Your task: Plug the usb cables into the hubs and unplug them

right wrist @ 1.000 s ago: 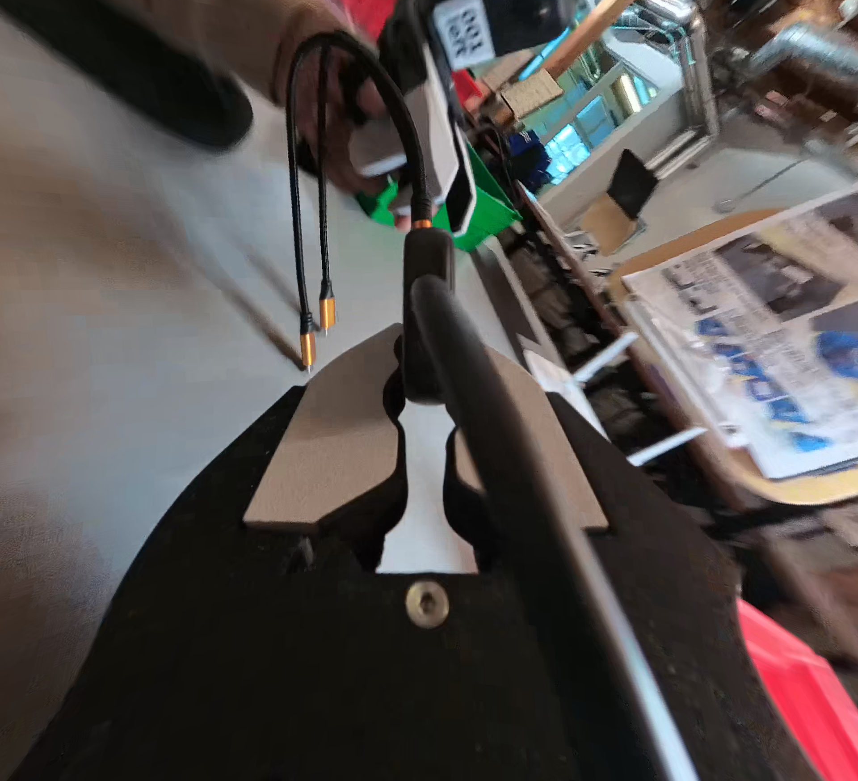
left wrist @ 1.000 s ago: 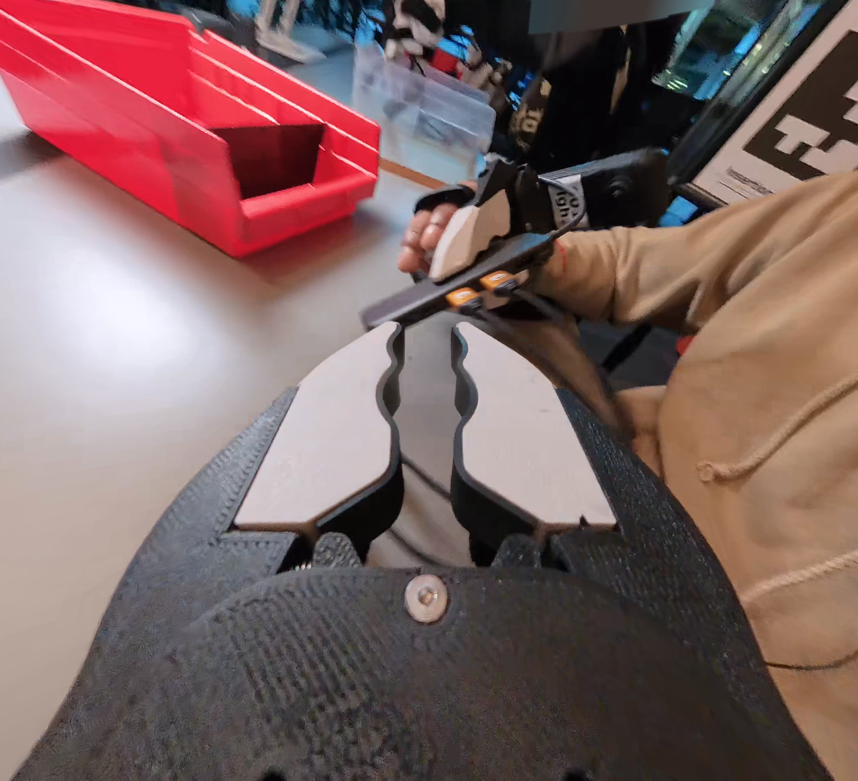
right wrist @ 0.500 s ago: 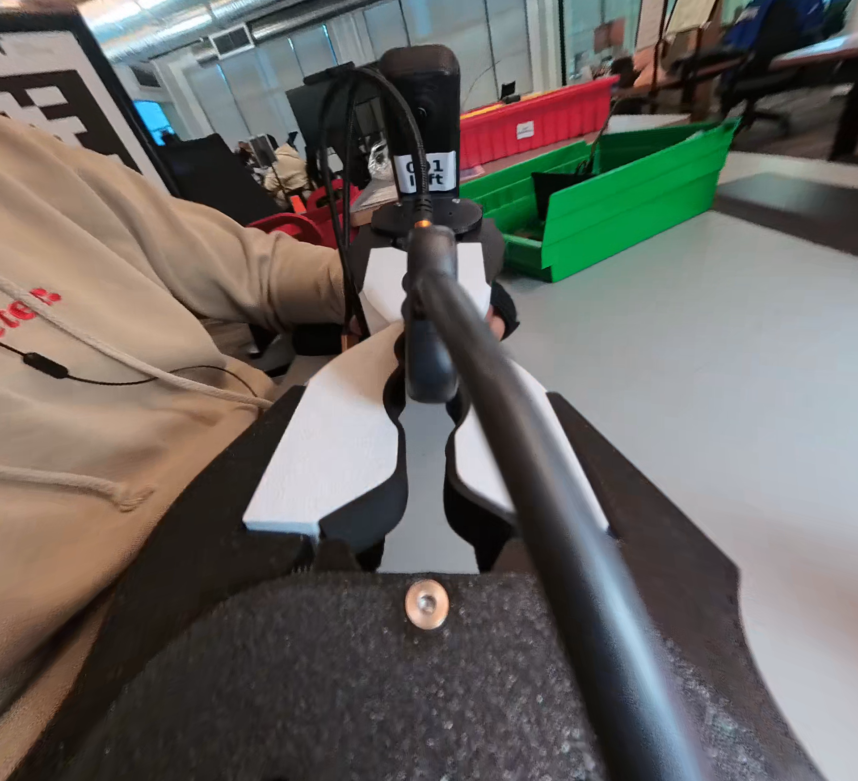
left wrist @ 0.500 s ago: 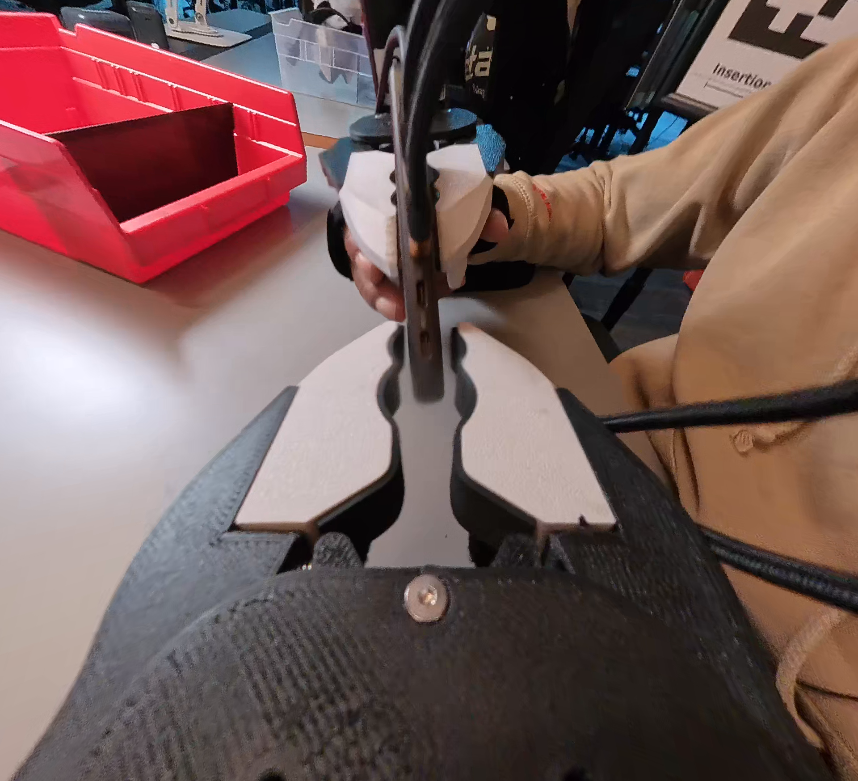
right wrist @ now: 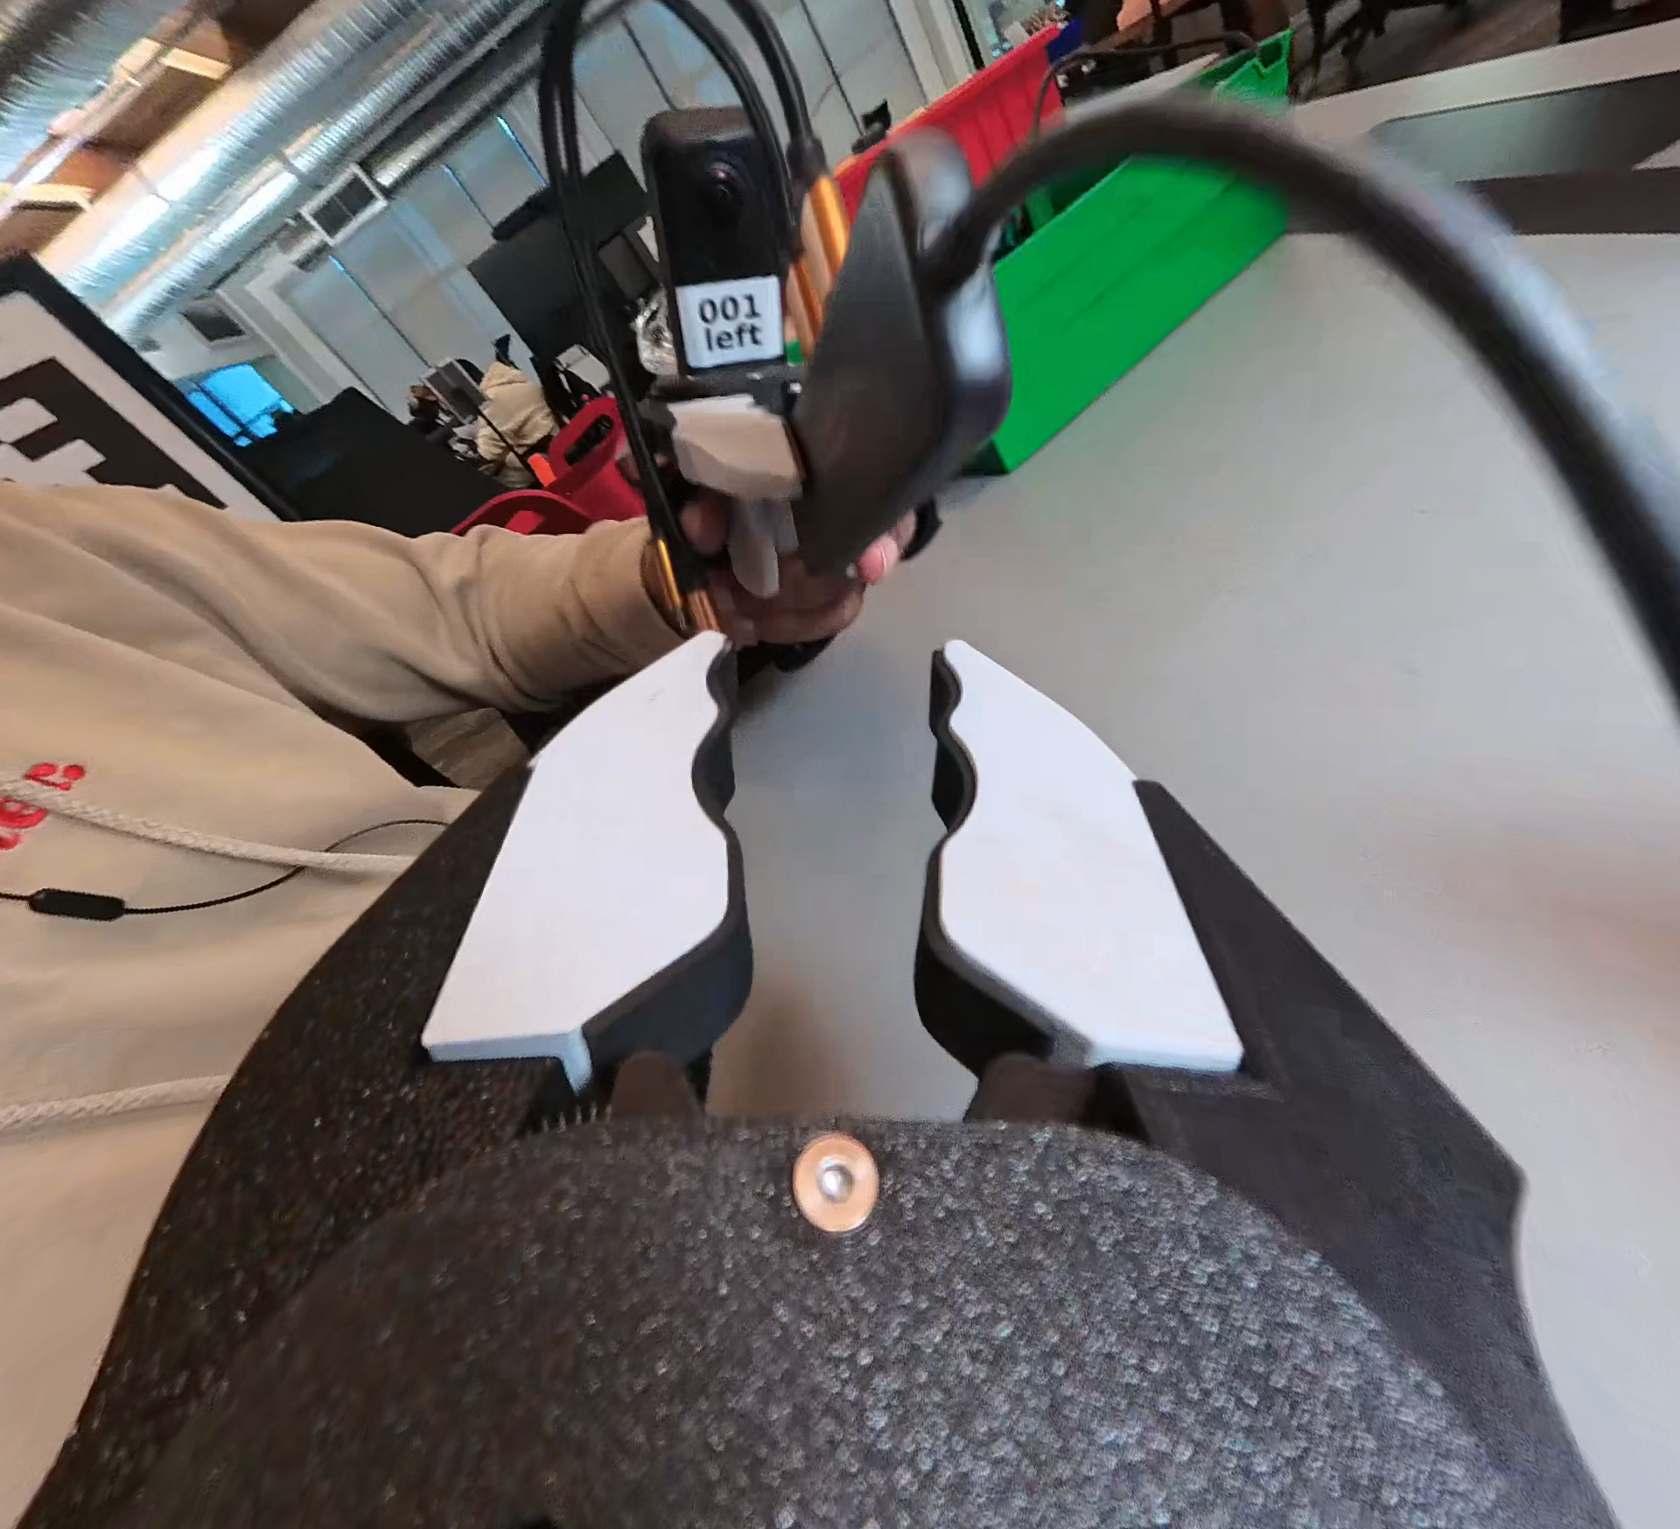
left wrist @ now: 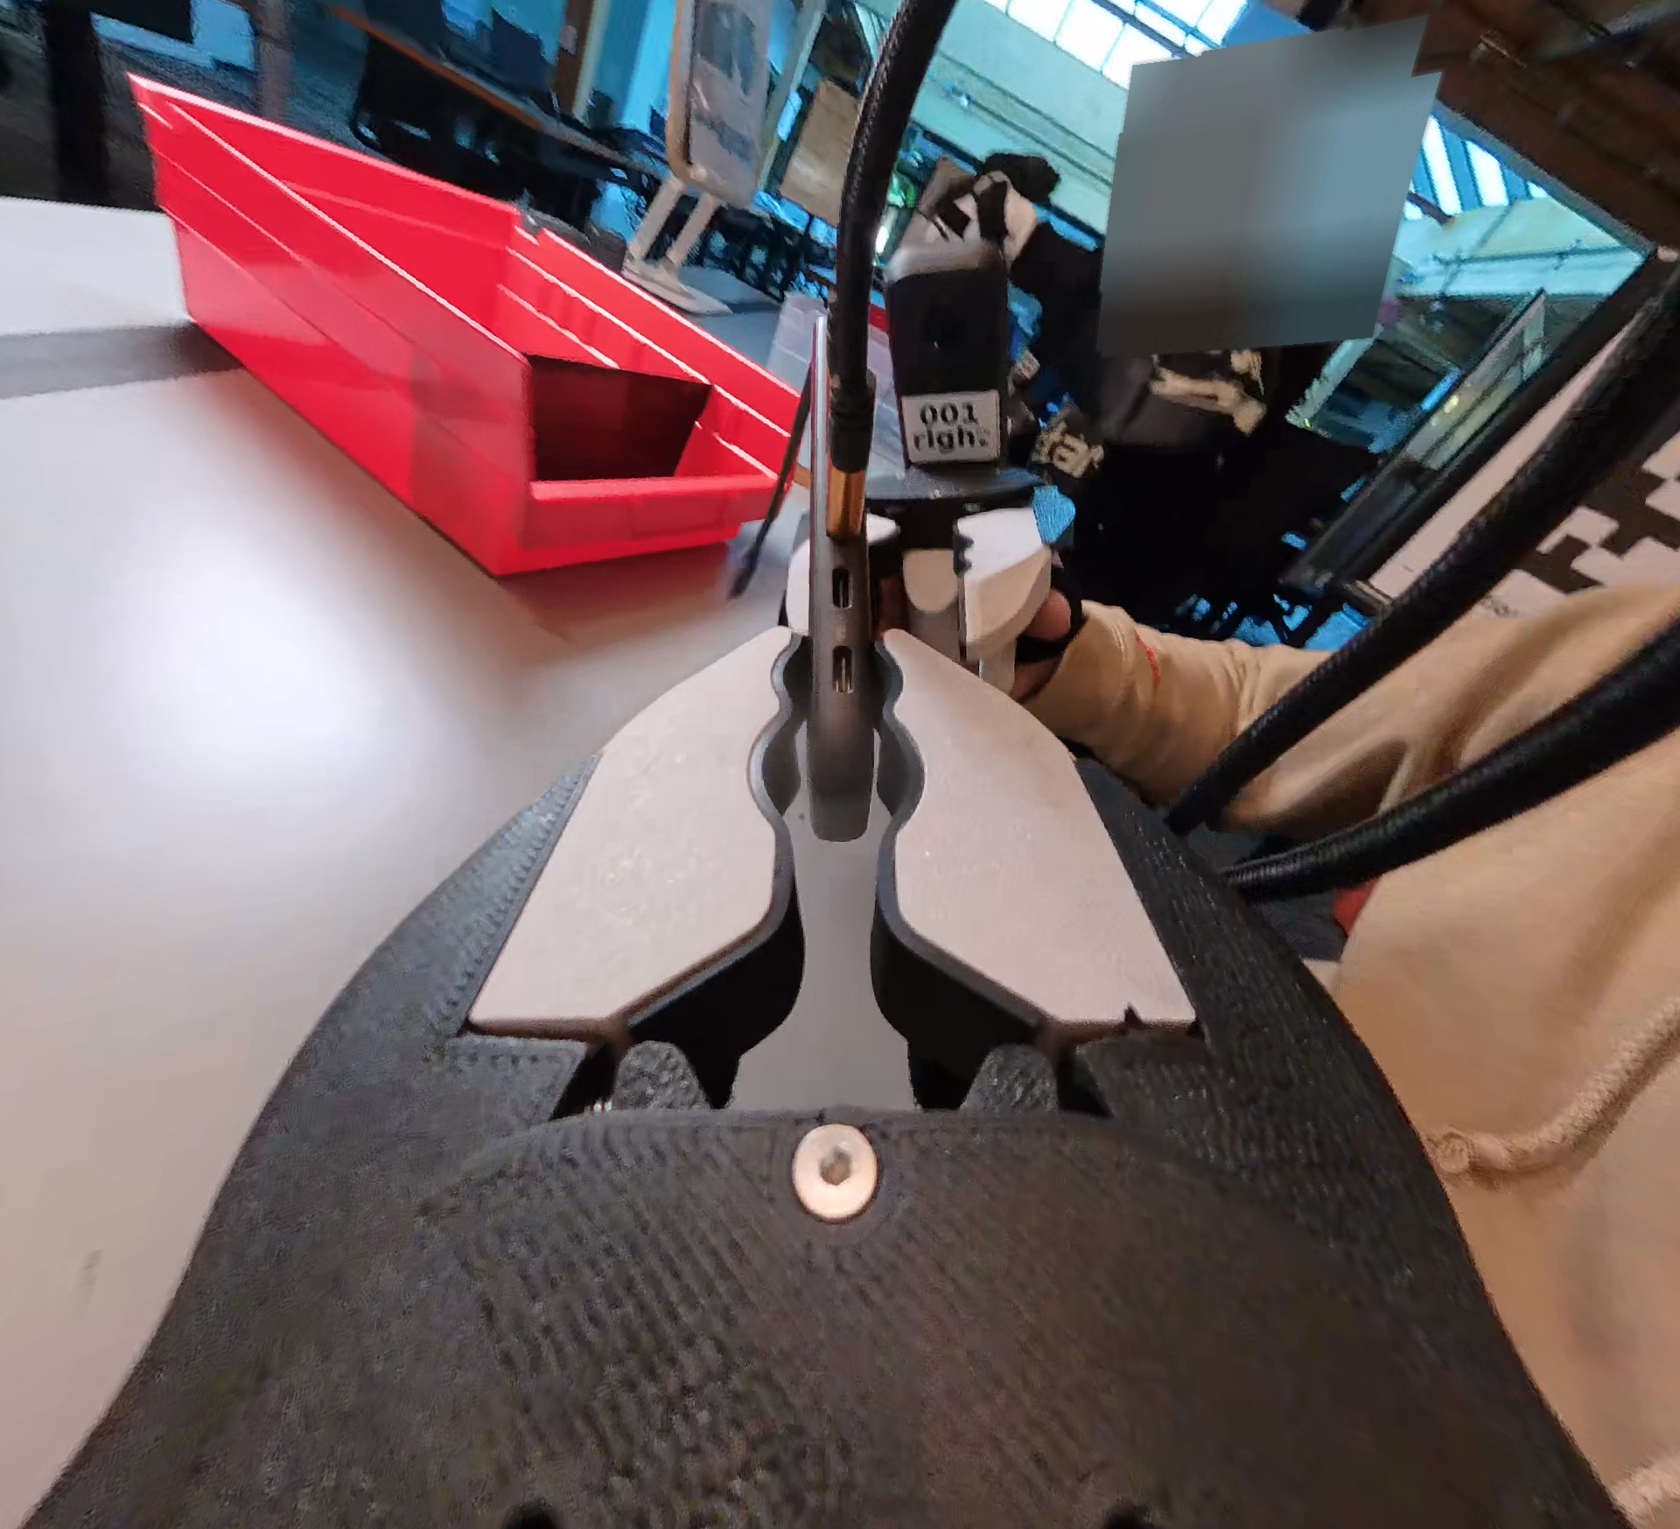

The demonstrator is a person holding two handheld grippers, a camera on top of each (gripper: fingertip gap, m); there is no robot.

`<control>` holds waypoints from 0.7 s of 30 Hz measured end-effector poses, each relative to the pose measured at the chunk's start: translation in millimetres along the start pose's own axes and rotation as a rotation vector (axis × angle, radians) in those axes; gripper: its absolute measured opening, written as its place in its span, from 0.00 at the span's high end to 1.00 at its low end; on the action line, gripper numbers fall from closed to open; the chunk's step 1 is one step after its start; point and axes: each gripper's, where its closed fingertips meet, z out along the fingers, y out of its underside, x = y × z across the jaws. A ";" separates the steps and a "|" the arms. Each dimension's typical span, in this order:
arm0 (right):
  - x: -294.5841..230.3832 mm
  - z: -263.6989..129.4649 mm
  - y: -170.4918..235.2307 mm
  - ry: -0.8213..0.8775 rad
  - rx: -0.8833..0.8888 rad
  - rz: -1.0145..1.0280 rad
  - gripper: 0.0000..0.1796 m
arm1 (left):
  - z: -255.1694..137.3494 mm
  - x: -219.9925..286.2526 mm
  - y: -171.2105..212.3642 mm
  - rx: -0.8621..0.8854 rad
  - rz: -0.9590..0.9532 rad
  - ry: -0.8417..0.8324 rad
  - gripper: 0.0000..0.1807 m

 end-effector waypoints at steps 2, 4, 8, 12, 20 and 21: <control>4.9 0.4 0.4 0.038 -0.001 -0.017 0.75 | -5.3 -4.3 -7.3 0.036 -0.003 -0.019 0.93; 9.8 -1.8 -5.2 0.087 0.025 -0.052 0.73 | -6.1 -3.6 -7.9 0.037 -0.014 -0.011 0.93; 9.9 -10.9 -25.0 0.130 0.117 -0.101 0.70 | 4.4 8.0 7.8 -0.029 -0.003 0.032 0.93; 2.8 -12.4 -26.3 0.092 0.103 -0.109 0.84 | 13.3 14.0 22.4 -0.085 0.034 0.037 0.93; -19.9 -22.7 -39.6 0.040 0.006 -0.200 0.93 | 7.0 10.8 16.8 -0.141 0.235 -0.036 0.89; -24.0 -29.2 -47.7 0.045 0.010 -0.225 0.93 | 2.4 5.6 12.0 -0.145 0.293 -0.079 0.85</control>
